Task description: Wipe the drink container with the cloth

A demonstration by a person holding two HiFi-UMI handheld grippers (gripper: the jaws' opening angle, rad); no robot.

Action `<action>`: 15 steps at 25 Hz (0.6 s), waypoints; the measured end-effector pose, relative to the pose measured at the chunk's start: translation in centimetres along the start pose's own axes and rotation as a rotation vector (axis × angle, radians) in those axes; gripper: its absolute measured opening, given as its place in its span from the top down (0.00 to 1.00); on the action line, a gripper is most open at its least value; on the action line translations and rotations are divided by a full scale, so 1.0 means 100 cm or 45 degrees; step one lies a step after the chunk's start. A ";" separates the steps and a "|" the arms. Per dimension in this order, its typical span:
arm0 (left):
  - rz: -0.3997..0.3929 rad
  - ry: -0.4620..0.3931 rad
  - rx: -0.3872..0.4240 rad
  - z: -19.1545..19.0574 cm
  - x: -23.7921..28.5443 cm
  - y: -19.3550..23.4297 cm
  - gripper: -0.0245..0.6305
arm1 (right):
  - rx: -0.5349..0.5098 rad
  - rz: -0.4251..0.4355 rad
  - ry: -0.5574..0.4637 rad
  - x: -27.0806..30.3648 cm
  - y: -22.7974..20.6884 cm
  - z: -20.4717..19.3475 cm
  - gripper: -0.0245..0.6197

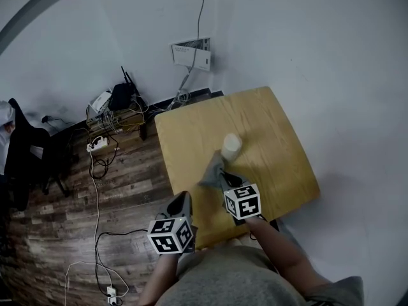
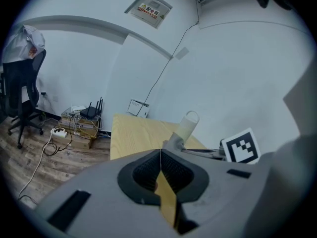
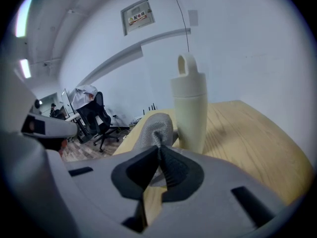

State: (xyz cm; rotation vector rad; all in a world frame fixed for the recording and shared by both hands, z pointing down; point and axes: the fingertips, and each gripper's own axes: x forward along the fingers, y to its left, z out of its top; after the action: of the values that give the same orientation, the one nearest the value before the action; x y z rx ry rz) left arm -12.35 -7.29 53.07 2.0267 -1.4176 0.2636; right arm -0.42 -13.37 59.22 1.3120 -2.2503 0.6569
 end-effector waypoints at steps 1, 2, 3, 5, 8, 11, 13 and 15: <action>0.003 -0.007 -0.004 0.000 0.000 -0.002 0.96 | -0.015 0.023 -0.016 -0.007 0.004 0.002 0.95; 0.007 -0.014 -0.008 -0.001 -0.001 -0.004 0.96 | -0.032 0.046 -0.035 -0.014 0.008 0.005 0.95; 0.012 -0.020 -0.010 -0.001 -0.001 -0.007 0.96 | -0.049 0.070 -0.053 -0.022 0.011 0.007 0.95; 0.022 -0.031 -0.014 -0.002 -0.001 -0.013 0.96 | -0.072 0.108 -0.088 -0.036 0.014 0.013 0.95; 0.047 -0.038 -0.018 -0.008 -0.005 -0.021 0.96 | -0.073 0.152 -0.133 -0.058 0.015 0.018 0.95; 0.086 -0.046 -0.031 -0.015 -0.008 -0.032 0.96 | -0.077 0.191 -0.161 -0.080 0.010 0.020 0.95; 0.108 -0.057 -0.047 -0.019 -0.010 -0.043 0.96 | -0.078 0.209 -0.169 -0.095 0.003 0.020 0.95; 0.122 -0.065 -0.058 -0.025 -0.013 -0.056 0.96 | -0.078 0.226 -0.174 -0.112 -0.003 0.018 0.95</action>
State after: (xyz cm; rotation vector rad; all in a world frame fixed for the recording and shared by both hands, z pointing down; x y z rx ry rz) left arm -7.34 -3.60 52.14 1.9443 -1.5413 0.2198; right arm 4.61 -7.10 51.20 1.1692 -2.4980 0.5685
